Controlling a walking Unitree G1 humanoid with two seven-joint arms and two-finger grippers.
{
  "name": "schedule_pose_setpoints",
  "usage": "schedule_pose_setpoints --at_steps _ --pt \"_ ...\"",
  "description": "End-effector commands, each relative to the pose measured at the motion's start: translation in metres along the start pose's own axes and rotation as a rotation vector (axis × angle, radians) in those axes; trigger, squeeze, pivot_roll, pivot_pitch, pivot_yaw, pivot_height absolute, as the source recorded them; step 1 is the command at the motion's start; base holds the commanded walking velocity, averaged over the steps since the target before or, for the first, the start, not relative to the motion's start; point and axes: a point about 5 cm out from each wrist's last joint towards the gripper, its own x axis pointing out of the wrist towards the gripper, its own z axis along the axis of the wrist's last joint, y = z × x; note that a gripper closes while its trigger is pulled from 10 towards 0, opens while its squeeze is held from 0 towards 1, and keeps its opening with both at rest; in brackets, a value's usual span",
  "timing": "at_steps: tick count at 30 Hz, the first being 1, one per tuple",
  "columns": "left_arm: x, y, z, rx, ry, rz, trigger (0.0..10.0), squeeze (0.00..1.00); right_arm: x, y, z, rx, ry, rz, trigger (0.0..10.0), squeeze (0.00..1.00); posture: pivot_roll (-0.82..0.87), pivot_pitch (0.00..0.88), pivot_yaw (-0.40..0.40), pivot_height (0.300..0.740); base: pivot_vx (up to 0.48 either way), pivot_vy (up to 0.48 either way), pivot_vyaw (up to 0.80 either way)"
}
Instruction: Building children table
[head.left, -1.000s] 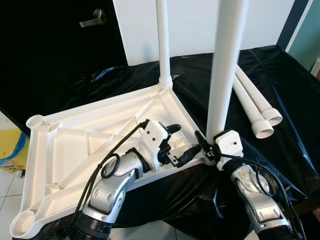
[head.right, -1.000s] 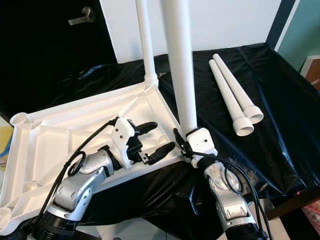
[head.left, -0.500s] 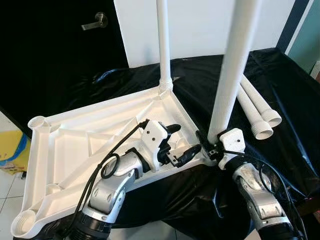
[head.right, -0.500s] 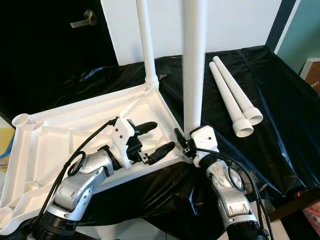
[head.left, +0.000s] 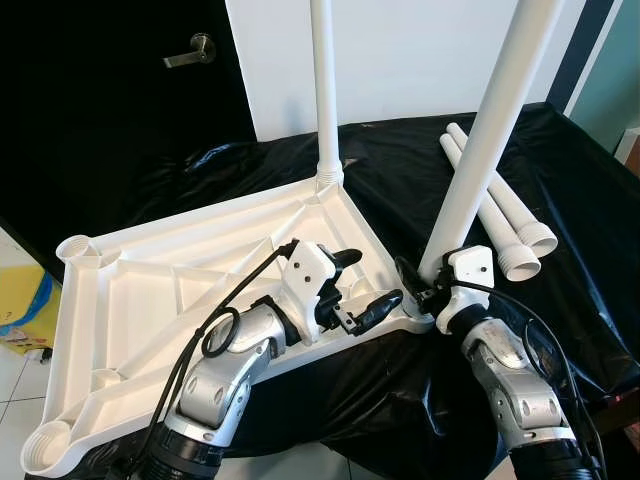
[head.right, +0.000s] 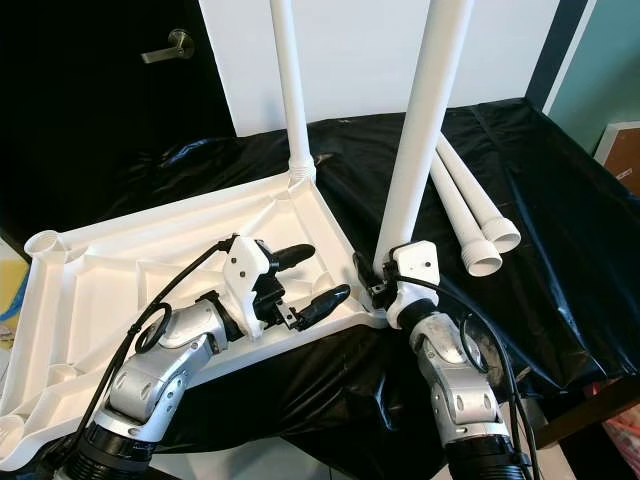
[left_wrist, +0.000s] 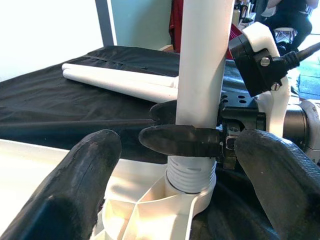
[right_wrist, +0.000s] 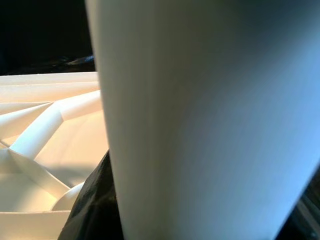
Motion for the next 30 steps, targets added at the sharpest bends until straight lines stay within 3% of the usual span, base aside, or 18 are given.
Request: schedule_pose_setpoints --at_steps 1,7,22,28,30 --pt "-0.003 0.003 0.0 0.002 0.006 0.056 10.0 0.0 -0.013 0.006 -0.032 -0.017 0.132 -0.013 10.0 0.0 -0.13 0.024 0.056 0.74 0.0 0.0 0.0" --pt "-0.003 0.003 0.0 0.002 0.004 0.061 10.0 0.0 -0.02 0.01 -0.032 -0.061 0.069 0.011 10.0 0.0 -0.13 0.027 0.056 0.74 0.0 0.0 0.0" --pt "-0.002 0.007 0.003 0.009 -0.001 0.07 10.0 0.0 -0.024 0.003 -0.036 -0.038 0.013 0.02 10.0 0.0 -0.13 0.039 0.063 0.74 0.0 0.0 0.0" --pt "-0.001 0.008 0.004 0.007 -0.009 0.074 10.0 0.0 -0.017 -0.008 -0.045 -0.034 0.168 -0.006 10.0 0.0 -0.13 0.04 0.061 0.74 0.0 0.0 0.0" --pt "-0.001 0.008 0.004 0.007 -0.009 0.074 10.0 0.0 -0.017 -0.008 -0.045 -0.034 0.168 -0.006 10.0 0.0 -0.13 0.04 0.061 0.74 0.0 0.0 0.0"
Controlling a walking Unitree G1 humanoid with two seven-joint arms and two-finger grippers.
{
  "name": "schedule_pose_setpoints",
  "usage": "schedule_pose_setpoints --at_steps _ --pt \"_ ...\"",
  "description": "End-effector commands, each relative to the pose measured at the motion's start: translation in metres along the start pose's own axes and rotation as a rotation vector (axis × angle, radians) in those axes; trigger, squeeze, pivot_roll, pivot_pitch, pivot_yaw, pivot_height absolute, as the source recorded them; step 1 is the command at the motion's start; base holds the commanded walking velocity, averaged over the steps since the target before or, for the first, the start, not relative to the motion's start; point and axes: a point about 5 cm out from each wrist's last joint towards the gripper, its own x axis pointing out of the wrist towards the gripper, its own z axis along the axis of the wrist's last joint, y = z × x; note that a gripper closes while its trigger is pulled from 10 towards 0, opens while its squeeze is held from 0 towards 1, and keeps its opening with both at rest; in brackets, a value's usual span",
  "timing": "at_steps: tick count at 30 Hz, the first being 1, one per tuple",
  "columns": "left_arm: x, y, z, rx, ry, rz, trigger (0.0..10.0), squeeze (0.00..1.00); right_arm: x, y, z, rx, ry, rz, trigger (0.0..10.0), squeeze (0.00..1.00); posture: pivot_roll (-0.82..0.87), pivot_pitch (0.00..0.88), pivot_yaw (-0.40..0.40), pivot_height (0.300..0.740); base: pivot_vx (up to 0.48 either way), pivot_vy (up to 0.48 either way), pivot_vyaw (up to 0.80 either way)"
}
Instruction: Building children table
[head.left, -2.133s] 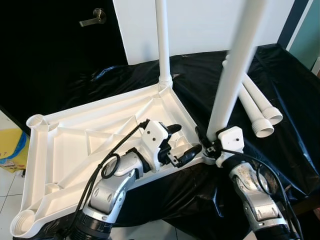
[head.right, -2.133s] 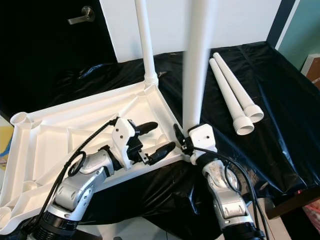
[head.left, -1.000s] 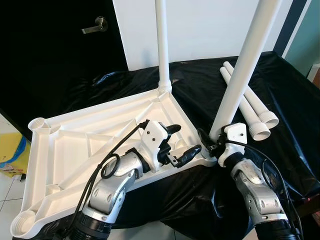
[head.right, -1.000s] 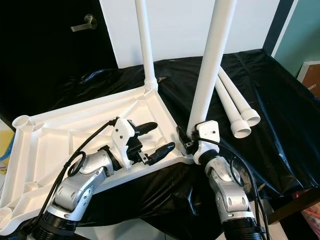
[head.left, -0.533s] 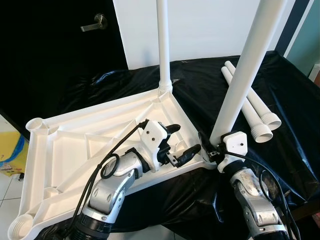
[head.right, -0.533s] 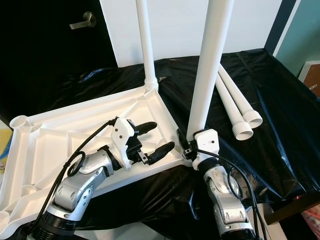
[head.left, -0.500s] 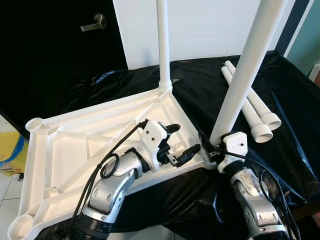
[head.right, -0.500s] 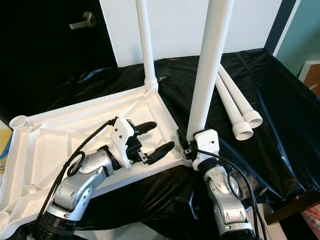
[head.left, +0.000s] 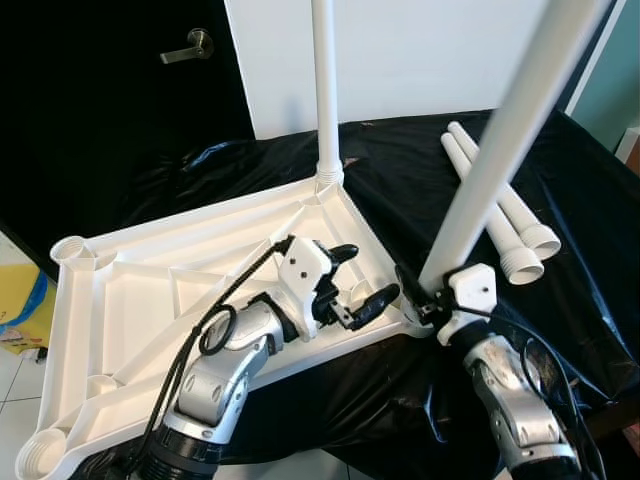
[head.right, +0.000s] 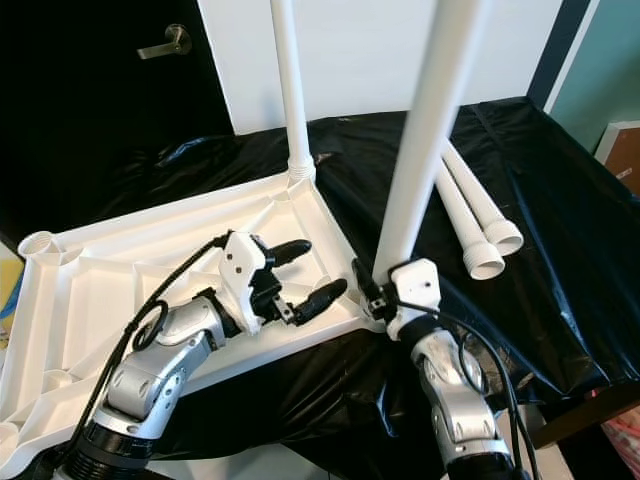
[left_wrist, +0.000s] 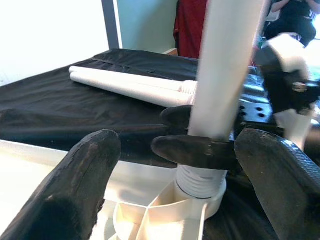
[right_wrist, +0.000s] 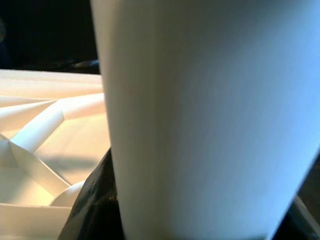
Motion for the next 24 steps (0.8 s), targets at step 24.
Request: schedule_pose_setpoints --at_steps 24 --pt "0.008 0.01 0.011 -0.013 -0.061 0.062 10.0 0.0 -0.007 0.004 -0.018 0.089 0.063 -0.173 10.0 0.0 -0.15 0.014 0.044 0.74 0.0 0.0 0.0"
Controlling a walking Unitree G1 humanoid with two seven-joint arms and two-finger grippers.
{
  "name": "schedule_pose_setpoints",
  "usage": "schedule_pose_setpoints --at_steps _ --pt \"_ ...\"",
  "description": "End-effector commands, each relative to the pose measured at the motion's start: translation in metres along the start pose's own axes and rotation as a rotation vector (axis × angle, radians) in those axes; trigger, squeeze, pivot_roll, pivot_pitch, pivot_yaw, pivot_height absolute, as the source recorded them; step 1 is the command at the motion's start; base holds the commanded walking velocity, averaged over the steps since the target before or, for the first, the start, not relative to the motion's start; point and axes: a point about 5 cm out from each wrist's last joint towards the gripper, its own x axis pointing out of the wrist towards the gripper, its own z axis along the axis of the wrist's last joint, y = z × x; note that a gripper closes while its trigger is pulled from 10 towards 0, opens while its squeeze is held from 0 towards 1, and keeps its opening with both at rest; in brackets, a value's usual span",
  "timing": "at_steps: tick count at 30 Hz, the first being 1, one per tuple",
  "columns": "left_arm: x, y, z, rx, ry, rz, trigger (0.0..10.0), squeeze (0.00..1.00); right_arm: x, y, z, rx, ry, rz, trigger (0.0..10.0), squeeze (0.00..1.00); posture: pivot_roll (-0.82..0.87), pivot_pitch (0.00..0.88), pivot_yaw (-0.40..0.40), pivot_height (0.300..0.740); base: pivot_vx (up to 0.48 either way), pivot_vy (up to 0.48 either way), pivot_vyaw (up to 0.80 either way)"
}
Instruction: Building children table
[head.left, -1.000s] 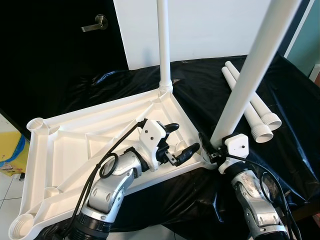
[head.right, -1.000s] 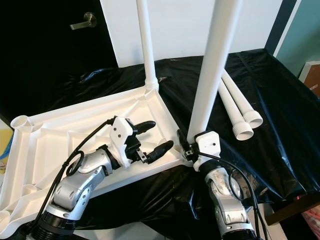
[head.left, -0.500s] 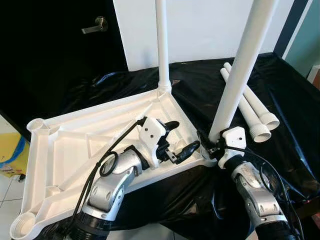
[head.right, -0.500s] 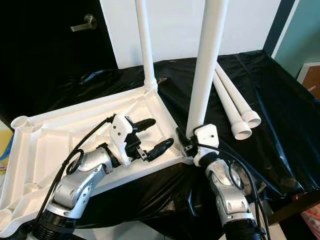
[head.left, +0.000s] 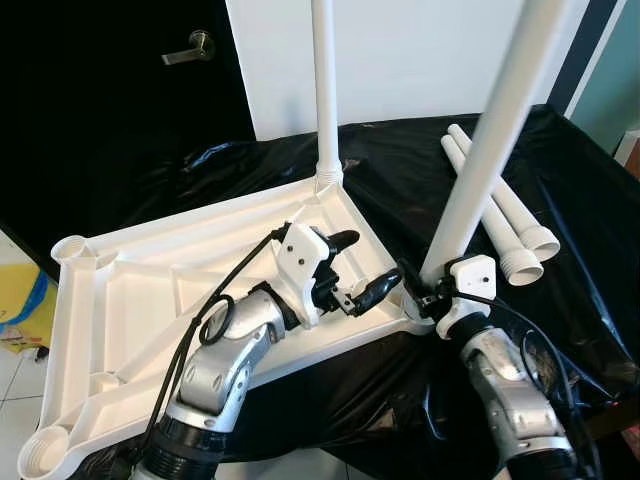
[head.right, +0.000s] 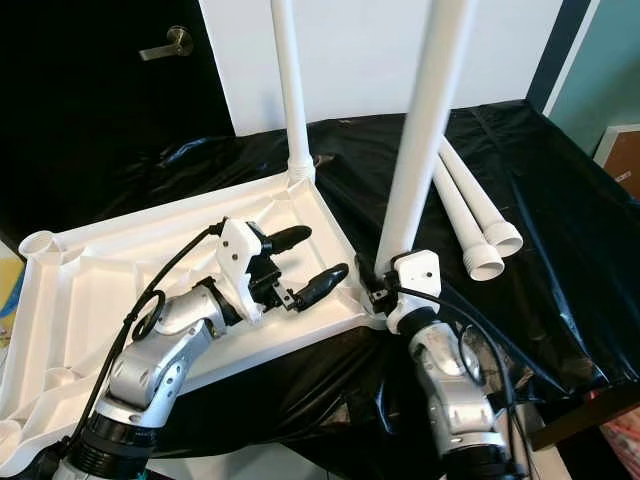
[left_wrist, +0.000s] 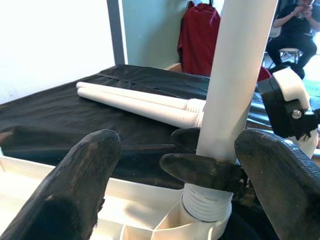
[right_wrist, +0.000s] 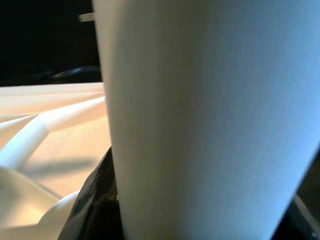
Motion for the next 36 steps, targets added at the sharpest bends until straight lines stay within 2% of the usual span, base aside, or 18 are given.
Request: schedule_pose_setpoints --at_steps 1,3,4,5,6,7,12,14,15,21,25,36 --pt "0.001 0.004 0.0 -0.003 -0.002 0.048 10.0 0.0 -0.009 -0.004 -0.021 0.003 0.108 -0.046 10.0 0.0 -0.15 0.014 0.044 0.74 0.0 0.0 0.0" --pt "0.002 0.002 0.001 -0.031 -0.017 0.028 10.0 0.0 -0.006 0.004 -0.007 0.012 0.026 -0.025 10.0 0.0 -0.15 0.012 0.043 0.74 0.0 0.0 0.0" --pt "0.002 0.002 0.001 -0.031 -0.017 0.028 10.0 0.0 -0.006 0.004 -0.007 0.012 0.026 -0.025 10.0 0.0 -0.15 0.012 0.043 0.74 0.0 0.0 0.0" --pt "0.002 0.002 0.003 -0.042 -0.028 0.018 10.0 0.13 -0.005 0.008 0.0 0.01 -0.007 -0.009 10.0 0.0 -0.15 0.012 0.041 0.74 0.0 0.0 0.0" --pt "0.002 0.002 0.004 -0.047 -0.035 0.012 10.0 0.13 -0.004 0.01 0.004 0.008 -0.026 0.001 10.0 0.0 -0.15 0.012 0.041 0.74 0.0 0.0 0.0" --pt "0.001 0.002 0.008 -0.08 -0.071 -0.001 10.0 1.0 -0.001 0.013 0.011 -0.012 -0.047 0.029 10.0 0.0 -0.15 0.012 0.039 0.74 0.0 0.0 0.0" --pt "0.002 0.0 0.012 -0.101 -0.097 -0.04 10.0 1.0 0.001 0.014 0.018 -0.027 -0.065 0.051 10.0 0.0 -0.15 0.009 0.035 0.74 0.0 0.0 0.0" --pt "0.005 -0.002 0.013 -0.061 -0.083 -0.072 10.0 1.0 0.005 0.014 0.024 -0.038 -0.083 0.081 10.0 0.0 -0.14 0.008 0.029 0.74 0.0 0.0 0.0" --pt "0.007 -0.003 0.014 -0.051 -0.084 -0.089 10.0 0.0 0.007 0.013 0.027 -0.043 -0.091 0.089 10.0 0.0 -0.14 0.007 0.025 0.74 0.0 0.0 0.0" --pt "0.014 -0.007 0.019 -0.035 -0.102 -0.141 10.0 0.0 0.011 0.011 0.035 -0.062 -0.107 0.119 10.0 0.0 -0.14 0.01 0.01 0.74 0.0 0.0 0.0" --pt "0.027 -0.013 0.036 -0.02 -0.176 -0.231 10.0 0.0 0.015 0.01 0.047 -0.105 -0.108 0.22 10.0 0.0 -0.14 0.014 -0.016 0.74 0.0 0.0 0.0" --pt "0.038 -0.015 0.056 0.011 -0.25 -0.359 10.0 0.0 0.016 -0.001 0.055 -0.194 -0.067 0.396 10.0 0.0 -0.15 0.007 -0.041 0.74 0.0 0.0 0.0"
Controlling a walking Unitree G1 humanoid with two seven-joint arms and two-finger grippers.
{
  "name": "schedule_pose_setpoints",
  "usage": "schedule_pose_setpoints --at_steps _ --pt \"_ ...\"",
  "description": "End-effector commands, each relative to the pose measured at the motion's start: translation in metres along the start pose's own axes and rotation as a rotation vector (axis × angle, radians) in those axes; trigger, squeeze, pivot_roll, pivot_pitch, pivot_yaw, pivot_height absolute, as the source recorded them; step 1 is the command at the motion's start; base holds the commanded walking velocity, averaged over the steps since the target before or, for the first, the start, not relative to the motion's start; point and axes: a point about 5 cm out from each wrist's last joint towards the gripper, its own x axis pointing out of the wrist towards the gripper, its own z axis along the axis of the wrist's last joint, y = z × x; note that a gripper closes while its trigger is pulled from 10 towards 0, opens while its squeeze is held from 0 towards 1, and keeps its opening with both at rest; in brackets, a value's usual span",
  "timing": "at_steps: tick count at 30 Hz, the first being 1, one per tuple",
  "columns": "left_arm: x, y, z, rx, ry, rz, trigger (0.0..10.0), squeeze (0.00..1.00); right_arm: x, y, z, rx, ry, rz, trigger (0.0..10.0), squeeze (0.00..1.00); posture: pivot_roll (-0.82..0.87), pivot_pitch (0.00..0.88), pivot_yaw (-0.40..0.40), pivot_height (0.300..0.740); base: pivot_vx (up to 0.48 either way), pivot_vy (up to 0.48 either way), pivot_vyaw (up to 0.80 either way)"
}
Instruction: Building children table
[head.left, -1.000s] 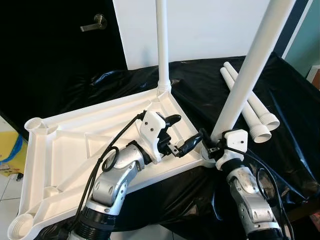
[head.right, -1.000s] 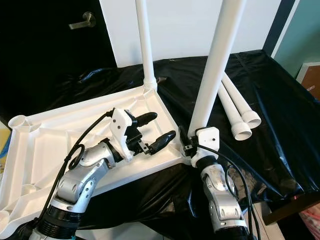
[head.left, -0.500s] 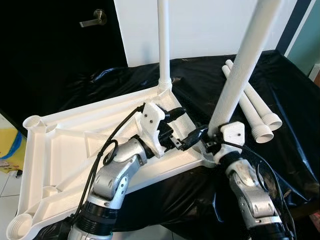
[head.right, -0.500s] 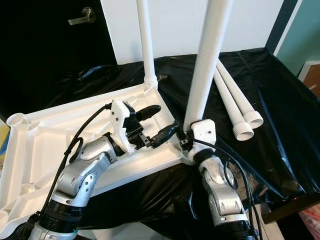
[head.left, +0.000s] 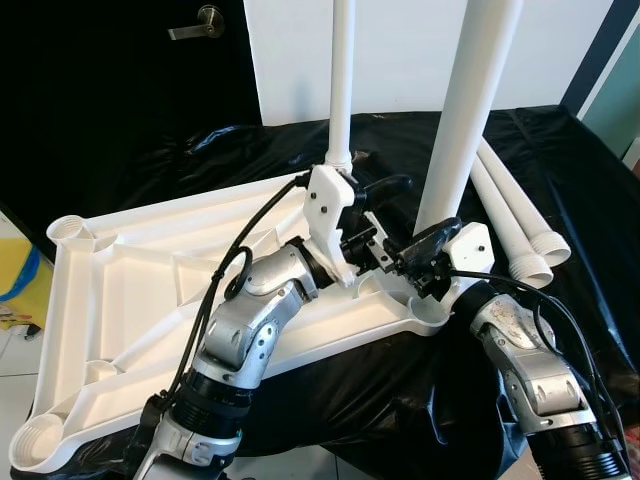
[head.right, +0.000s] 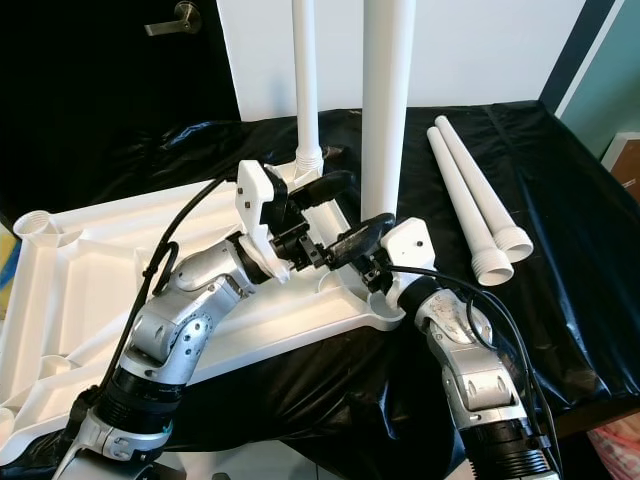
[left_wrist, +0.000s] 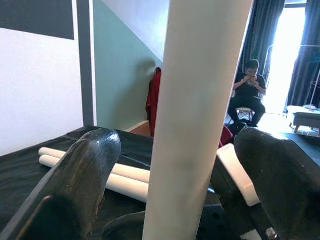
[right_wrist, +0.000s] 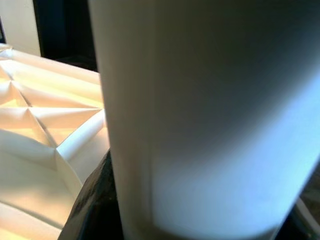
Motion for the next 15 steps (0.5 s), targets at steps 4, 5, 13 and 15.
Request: schedule_pose_setpoints --at_steps 4,5,13,15 --pt "0.003 -0.009 0.002 0.013 -0.009 -0.193 10.0 0.0 0.002 -0.001 0.003 0.002 -0.004 0.026 10.0 0.0 -0.15 0.007 -0.041 0.74 0.0 0.0 0.0" --pt "0.005 -0.008 0.005 0.024 -0.016 -0.209 10.0 0.0 0.0 -0.003 0.002 -0.016 0.01 0.069 10.0 0.0 -0.14 0.005 -0.045 0.74 0.0 0.0 0.0" --pt "0.013 -0.003 0.018 0.049 -0.032 -0.304 10.0 0.0 -0.004 -0.007 -0.005 -0.065 0.094 0.28 10.0 0.0 -0.15 0.0 -0.048 0.74 0.0 0.0 0.0" --pt "0.013 -0.003 0.018 0.049 -0.032 -0.304 10.0 0.0 -0.004 -0.007 -0.005 -0.065 0.094 0.28 10.0 0.0 -0.15 0.0 -0.048 0.74 0.0 0.0 0.0"
